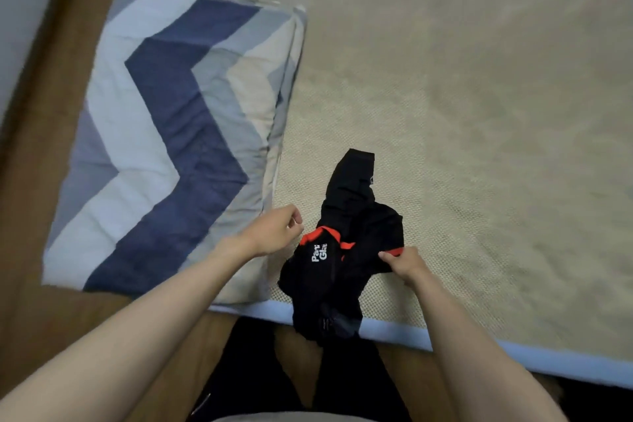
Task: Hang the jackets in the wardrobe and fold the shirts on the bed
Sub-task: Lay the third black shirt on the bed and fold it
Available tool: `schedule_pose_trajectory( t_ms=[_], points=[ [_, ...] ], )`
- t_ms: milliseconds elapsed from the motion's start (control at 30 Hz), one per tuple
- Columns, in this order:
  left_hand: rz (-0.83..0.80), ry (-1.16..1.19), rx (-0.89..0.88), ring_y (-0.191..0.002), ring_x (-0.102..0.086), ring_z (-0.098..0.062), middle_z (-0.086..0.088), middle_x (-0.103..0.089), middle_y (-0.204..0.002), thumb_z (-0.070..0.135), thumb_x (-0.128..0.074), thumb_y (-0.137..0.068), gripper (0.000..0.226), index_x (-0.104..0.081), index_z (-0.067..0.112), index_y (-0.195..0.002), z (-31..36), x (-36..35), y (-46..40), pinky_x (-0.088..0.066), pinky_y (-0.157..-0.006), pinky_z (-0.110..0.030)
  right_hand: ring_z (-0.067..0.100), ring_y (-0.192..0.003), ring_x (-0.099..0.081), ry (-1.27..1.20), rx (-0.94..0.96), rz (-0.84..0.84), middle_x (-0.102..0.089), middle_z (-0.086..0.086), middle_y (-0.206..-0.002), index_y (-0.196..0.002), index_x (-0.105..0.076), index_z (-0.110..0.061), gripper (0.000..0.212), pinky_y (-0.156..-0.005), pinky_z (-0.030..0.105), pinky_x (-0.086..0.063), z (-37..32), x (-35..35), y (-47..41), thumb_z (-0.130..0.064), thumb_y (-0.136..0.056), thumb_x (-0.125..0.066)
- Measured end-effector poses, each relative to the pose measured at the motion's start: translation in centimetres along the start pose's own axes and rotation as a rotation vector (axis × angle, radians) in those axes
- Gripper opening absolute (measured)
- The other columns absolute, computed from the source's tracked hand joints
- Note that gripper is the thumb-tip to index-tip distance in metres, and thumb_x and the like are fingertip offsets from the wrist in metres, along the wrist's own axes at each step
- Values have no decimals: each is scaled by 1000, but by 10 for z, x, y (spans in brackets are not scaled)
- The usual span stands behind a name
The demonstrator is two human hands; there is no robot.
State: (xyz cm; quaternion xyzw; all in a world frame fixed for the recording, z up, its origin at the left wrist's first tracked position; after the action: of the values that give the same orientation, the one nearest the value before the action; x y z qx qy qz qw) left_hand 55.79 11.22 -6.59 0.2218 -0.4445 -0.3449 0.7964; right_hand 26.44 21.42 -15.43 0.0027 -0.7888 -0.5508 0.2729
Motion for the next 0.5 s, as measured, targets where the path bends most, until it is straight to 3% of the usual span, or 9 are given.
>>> schedule_pose_trajectory(
  t_ms=[100,167,200,367,433,500],
  points=[
    [17,47,78,-92,-61,-18,0,-67,-99,25,-56,-98,10,-58,16,-101,-11,-34,11,-47,-84,-35,32,-94,-68,-121,-26,53,-73,12,-94,-91,-74,-5,36,-89,41,-54,25,-20,-34,-39,-82,-82],
    [24,80,127,-92,-61,-18,-1,-67,-99,23,-56,-98,11,-59,13,-103,-16,-50,21,-46,-83,-33,26,-70,-59,-160,-13,71,-61,7,-67,-59,-59,-13,39,-73,36,-47,27,-25,-36,-35,-83,-82],
    [31,89,153,-92,-61,-18,-1,-67,-100,22,-56,-98,11,-59,12,-103,-19,-56,26,-46,-83,-33,26,-64,-57,-147,5,80,-57,5,-61,-54,-53,-15,44,-69,36,-43,27,-27,-38,-32,-83,-82],
    [58,105,232,-95,-62,-25,-4,-66,-100,15,-57,-96,6,-57,13,-102,-34,-73,14,-46,-83,-35,25,-79,-68,3,69,-6,-67,5,-75,-68,-61,-15,26,-67,32,-47,26,-14,-32,-23,-84,-80],
    [106,110,246,-99,-63,-29,-7,-64,-103,17,-59,-97,17,-58,8,-111,-38,-77,-11,-45,-82,-33,27,-84,-68,159,24,-69,-69,7,-80,-72,-60,-13,27,-72,33,-49,43,0,-35,-25,-80,-83],
    [131,109,290,-109,-62,-31,-12,-62,-118,24,-61,-96,35,-54,3,-124,-44,-84,-40,-48,-91,-36,27,-90,-70,365,-56,-128,-72,9,-93,-85,-65,-11,26,-79,34,-53,68,17,-36,-27,-78,-85]
  ],
)
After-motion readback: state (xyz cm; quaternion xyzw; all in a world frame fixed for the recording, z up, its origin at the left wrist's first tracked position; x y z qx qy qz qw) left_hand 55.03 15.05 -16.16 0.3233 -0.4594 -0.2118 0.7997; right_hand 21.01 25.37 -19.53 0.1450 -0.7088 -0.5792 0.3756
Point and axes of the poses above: each hand's wrist, its own y-axis away from the middle knuckle, its own x-axis out of the back of the hand, z = x × y, the point moved 3 cm from there along -y, towards the middle knuckle
